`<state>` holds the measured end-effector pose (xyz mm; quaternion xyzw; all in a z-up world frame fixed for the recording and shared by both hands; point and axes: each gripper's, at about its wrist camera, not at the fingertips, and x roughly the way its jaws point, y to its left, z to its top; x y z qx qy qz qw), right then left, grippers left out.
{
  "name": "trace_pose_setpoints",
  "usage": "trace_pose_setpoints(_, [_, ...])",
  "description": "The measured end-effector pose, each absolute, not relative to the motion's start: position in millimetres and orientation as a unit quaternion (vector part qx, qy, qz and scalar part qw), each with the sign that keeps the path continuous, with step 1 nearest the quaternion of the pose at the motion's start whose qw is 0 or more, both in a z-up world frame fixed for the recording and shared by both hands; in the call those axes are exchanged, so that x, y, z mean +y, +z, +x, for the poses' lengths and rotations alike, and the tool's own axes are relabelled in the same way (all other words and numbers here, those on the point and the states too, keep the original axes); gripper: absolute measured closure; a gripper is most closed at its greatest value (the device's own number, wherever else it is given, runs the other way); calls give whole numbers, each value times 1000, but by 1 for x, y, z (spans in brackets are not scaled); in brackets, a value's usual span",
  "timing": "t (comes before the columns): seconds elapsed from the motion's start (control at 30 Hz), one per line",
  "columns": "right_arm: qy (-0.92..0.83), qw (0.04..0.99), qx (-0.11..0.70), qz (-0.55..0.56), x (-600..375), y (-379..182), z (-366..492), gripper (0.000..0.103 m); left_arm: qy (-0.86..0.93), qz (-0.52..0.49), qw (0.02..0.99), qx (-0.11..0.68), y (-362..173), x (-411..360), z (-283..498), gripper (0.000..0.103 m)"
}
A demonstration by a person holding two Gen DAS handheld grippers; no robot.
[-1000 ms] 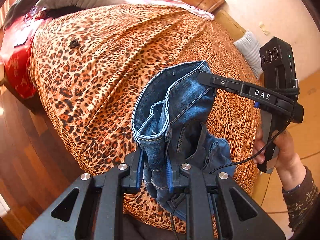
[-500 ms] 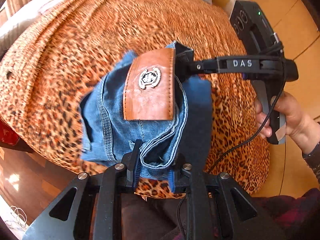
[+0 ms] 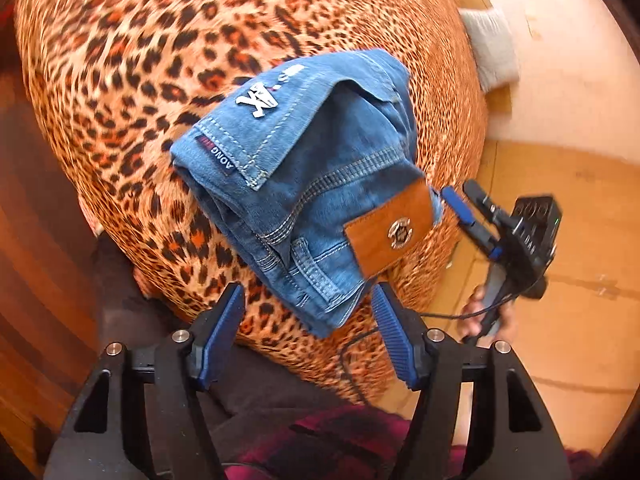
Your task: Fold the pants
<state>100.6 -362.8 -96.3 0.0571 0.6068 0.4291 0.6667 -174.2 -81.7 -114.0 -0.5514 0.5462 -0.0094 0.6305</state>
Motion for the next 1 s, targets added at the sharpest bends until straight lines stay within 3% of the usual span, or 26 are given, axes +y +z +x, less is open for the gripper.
trace_pose_setpoints(0.17, [426, 629, 647, 65, -325, -129, 104, 43, -9, -603, 595, 531, -132, -94, -161, 38])
trace_pose_setpoints(0.4, [457, 626, 631, 26, -266, -137, 109, 43, 34, -628, 580, 517, -146, -85, -151, 38])
trace_pose_setpoints(0.47, [466, 619, 632, -28, -250, -139, 100, 54, 36, -631, 573, 522, -147, -84, -152, 38])
trace_pose_setpoints(0.5, [485, 606, 628, -58, -245, -137, 91, 76, 37, -617, 583, 528, -143, -83, -154, 38])
trace_pose_setpoints(0.63, [509, 587, 595, -207, -243, -119, 64, 75, 41, -594, 616, 516, -126, -72, -180, 38])
trace_pose_setpoints(0.77, [507, 597, 609, -126, -245, -113, 96, 68, 71, -623, 618, 473, -127, -43, -186, 33])
trace_pose_setpoints(0.83, [499, 603, 616, -83, -236, -118, 106, 50, 84, -635, 609, 469, -136, -34, -184, 25])
trace_pose_setpoints(0.9, [486, 606, 627, -58, -219, -129, 109, 49, 95, -641, 592, 480, -150, -32, -179, 25])
trace_pose_setpoints(0.97, [480, 604, 634, -51, -207, -139, 107, 56, 98, -640, 578, 497, -161, -38, -173, 32])
trace_pose_setpoints(1.0, [488, 601, 631, -54, -202, -138, 104, 80, 97, -634, 579, 503, -158, -44, -169, 57])
